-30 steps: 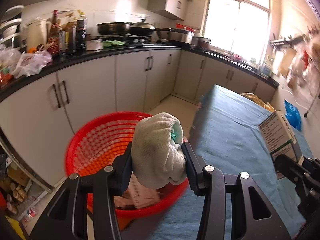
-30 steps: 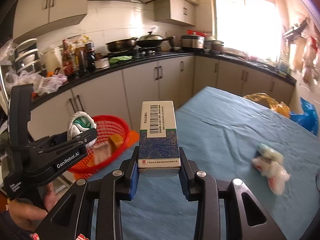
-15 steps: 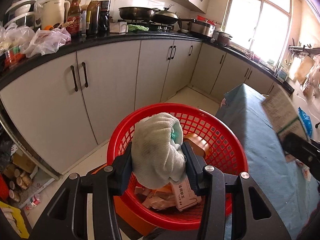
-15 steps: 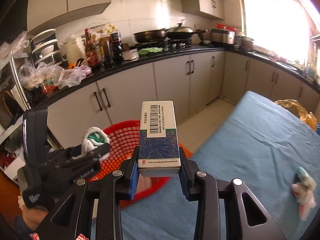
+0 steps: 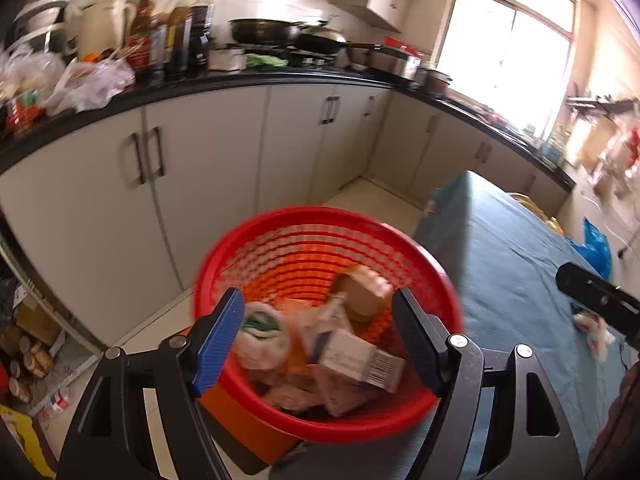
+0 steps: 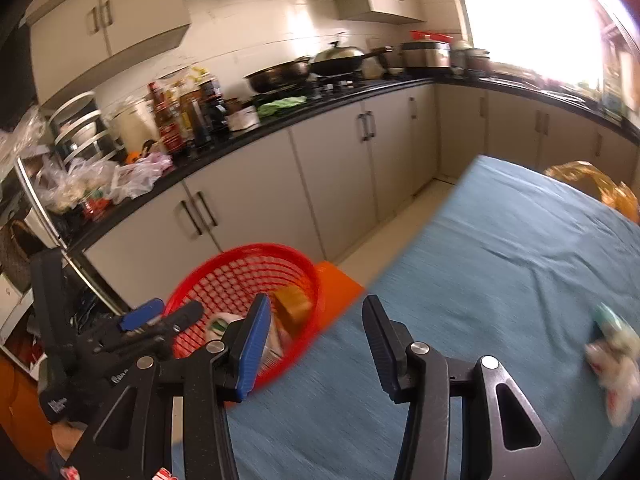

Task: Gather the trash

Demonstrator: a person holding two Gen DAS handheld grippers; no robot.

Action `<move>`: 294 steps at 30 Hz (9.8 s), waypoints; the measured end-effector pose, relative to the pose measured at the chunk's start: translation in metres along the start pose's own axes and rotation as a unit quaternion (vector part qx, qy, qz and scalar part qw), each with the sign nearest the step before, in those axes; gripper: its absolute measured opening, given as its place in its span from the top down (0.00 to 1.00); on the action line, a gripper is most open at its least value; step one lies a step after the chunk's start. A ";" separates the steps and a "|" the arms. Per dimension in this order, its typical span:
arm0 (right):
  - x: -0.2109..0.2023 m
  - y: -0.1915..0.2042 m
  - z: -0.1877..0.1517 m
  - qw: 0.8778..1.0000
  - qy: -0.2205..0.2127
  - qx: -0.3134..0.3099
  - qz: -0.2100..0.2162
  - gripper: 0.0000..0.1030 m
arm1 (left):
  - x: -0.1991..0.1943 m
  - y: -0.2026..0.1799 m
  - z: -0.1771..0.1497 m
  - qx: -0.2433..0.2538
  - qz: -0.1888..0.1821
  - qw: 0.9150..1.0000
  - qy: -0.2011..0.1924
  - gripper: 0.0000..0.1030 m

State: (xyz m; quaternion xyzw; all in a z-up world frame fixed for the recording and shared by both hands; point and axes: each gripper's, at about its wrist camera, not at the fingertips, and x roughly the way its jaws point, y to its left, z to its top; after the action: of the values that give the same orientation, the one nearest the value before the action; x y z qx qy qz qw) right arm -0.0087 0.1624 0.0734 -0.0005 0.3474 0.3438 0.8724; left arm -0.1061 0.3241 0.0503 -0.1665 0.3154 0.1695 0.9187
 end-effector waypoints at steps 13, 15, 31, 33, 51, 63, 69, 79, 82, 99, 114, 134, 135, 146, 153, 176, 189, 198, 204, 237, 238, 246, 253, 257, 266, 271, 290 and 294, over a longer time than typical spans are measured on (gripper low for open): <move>-0.081 -0.100 -0.048 0.997 -0.012 0.052 -0.064 0.44 | -0.013 -0.122 -0.034 0.116 -0.055 0.991 0.025 0.26; -0.097 -0.120 -0.050 0.994 -0.023 0.057 -0.085 0.41 | -0.016 -0.140 -0.039 0.135 -0.062 0.989 0.027 0.26; -0.084 -0.229 -0.070 0.991 0.018 0.060 -0.122 0.45 | -0.022 -0.237 -0.045 0.206 -0.126 0.967 0.076 0.24; -0.079 -0.223 -0.075 0.992 0.028 0.050 -0.115 0.68 | -0.017 -0.246 -0.043 0.202 -0.134 0.966 0.088 0.24; -0.187 -0.254 -0.066 0.977 -0.100 0.159 -0.103 0.78 | -0.002 -0.343 -0.043 0.242 -0.117 0.958 0.101 0.24; -0.188 -0.281 -0.074 0.954 -0.083 0.237 -0.162 0.78 | 0.051 -0.400 -0.053 0.293 -0.087 0.944 0.122 0.23; -0.181 -0.286 -0.076 0.951 -0.073 0.246 -0.171 0.78 | 0.082 -0.421 -0.063 0.322 -0.055 0.937 0.125 0.22; -0.169 -0.287 -0.077 0.953 -0.056 0.240 -0.175 0.78 | 0.106 -0.409 -0.065 0.296 -0.070 0.943 0.135 0.35; -0.159 -0.288 -0.079 0.956 -0.038 0.236 -0.169 0.77 | 0.106 -0.403 -0.064 0.281 -0.079 0.946 0.139 0.45; -0.116 -0.267 -0.086 0.971 0.029 0.168 -0.167 0.50 | 0.087 -0.363 -0.072 0.246 -0.088 0.956 0.134 0.49; -0.101 -0.240 -0.088 0.979 0.034 0.097 -0.175 0.69 | 0.071 -0.347 -0.064 0.235 -0.083 0.964 0.096 0.54; -0.115 -0.192 -0.082 0.988 -0.026 0.059 -0.140 0.74 | 0.029 -0.309 -0.072 0.227 -0.052 0.972 0.036 0.56; -0.115 -0.191 -0.081 0.988 -0.027 0.057 -0.138 0.74 | 0.027 -0.306 -0.072 0.225 -0.051 0.972 0.034 0.56; -0.113 -0.178 -0.082 0.990 -0.035 0.038 -0.131 0.74 | 0.012 -0.277 -0.068 0.199 -0.047 0.979 0.020 0.56; -0.114 -0.171 -0.082 0.991 -0.042 0.026 -0.125 0.74 | 0.006 -0.266 -0.067 0.190 -0.044 0.981 0.012 0.57; -0.118 -0.160 -0.083 0.991 -0.059 0.007 -0.121 0.74 | -0.014 -0.251 -0.073 0.193 -0.020 0.980 -0.033 0.57; -0.119 -0.156 -0.078 0.991 -0.061 0.018 -0.119 0.74 | -0.026 -0.228 -0.059 0.169 -0.023 0.984 -0.047 0.57; -0.103 -0.127 -0.061 0.996 -0.044 0.033 -0.071 0.74 | -0.030 -0.182 -0.034 0.131 -0.012 0.990 -0.054 0.57; -0.076 -0.095 -0.044 0.998 -0.029 0.013 -0.048 0.74 | -0.026 -0.142 -0.023 0.098 0.004 0.994 -0.051 0.57; 0.055 0.038 0.008 0.997 0.051 -0.032 0.055 0.73 | 0.002 0.009 0.005 -0.020 0.063 0.998 -0.022 0.57; 0.058 0.040 0.010 0.997 0.051 -0.031 0.055 0.73 | 0.003 0.010 0.006 -0.020 0.065 0.997 -0.021 0.57; 0.075 0.042 0.016 0.996 0.061 -0.026 0.056 0.73 | 0.009 0.017 0.011 -0.024 0.070 0.997 -0.013 0.57; 0.086 0.039 0.017 0.996 0.068 -0.018 0.055 0.73 | 0.011 0.016 0.012 -0.021 0.070 0.997 -0.011 0.57; 0.091 0.040 0.019 0.996 0.071 -0.015 0.052 0.73 | 0.013 0.017 0.013 -0.022 0.070 0.997 -0.009 0.57; 0.083 0.032 0.025 0.997 0.056 0.000 0.052 0.58 | 0.012 0.015 0.014 -0.017 0.066 0.998 -0.015 0.48; 0.051 0.025 0.026 0.999 0.022 0.003 0.035 0.46 | -0.002 0.006 0.013 -0.011 0.073 0.996 -0.043 0.31; -0.042 0.003 -0.016 0.999 -0.031 0.008 -0.005 0.26 | -0.050 -0.026 0.001 0.011 0.102 0.989 -0.103 0.15; -0.060 0.004 -0.031 0.999 -0.042 0.000 -0.032 0.20 | -0.070 -0.037 -0.011 0.035 0.128 0.982 -0.136 0.05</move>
State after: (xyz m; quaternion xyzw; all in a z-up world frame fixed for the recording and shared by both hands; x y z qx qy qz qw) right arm -0.0609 0.1220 0.0868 0.0025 0.3102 0.3157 0.8967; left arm -0.1489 0.2722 0.0940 -0.0679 0.2116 0.2952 0.9292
